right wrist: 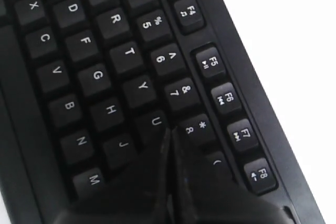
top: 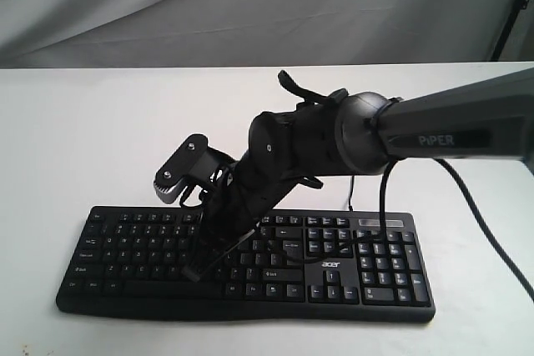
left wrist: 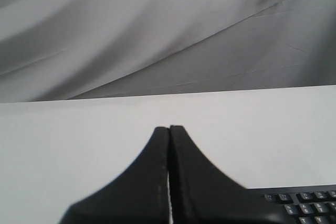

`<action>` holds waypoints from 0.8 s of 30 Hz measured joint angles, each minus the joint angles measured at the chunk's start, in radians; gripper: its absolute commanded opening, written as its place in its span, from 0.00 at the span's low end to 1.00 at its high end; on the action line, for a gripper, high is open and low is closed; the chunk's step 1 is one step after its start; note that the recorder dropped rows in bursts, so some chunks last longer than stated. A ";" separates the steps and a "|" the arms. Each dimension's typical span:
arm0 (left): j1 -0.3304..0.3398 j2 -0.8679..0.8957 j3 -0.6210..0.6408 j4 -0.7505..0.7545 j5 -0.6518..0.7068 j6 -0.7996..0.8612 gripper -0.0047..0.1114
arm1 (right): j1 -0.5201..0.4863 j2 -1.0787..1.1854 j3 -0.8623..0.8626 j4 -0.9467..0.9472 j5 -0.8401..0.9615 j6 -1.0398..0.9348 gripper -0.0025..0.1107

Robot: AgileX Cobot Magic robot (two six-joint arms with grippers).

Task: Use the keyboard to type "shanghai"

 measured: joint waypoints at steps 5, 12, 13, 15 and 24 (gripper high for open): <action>0.000 0.000 0.000 0.000 0.000 0.000 0.04 | 0.000 -0.013 0.000 0.000 0.000 -0.003 0.02; 0.000 0.000 0.000 0.000 0.000 0.000 0.04 | 0.000 -0.201 0.005 -0.116 0.008 0.030 0.02; 0.000 0.000 0.000 0.000 0.000 0.000 0.04 | 0.000 -0.244 0.005 -0.135 0.004 0.035 0.02; 0.000 0.000 0.000 0.000 0.000 0.000 0.04 | -0.004 -0.337 0.005 -0.154 -0.019 0.041 0.02; 0.000 0.000 0.000 0.000 0.000 0.000 0.04 | -0.036 -0.722 0.005 -0.161 -0.139 0.094 0.02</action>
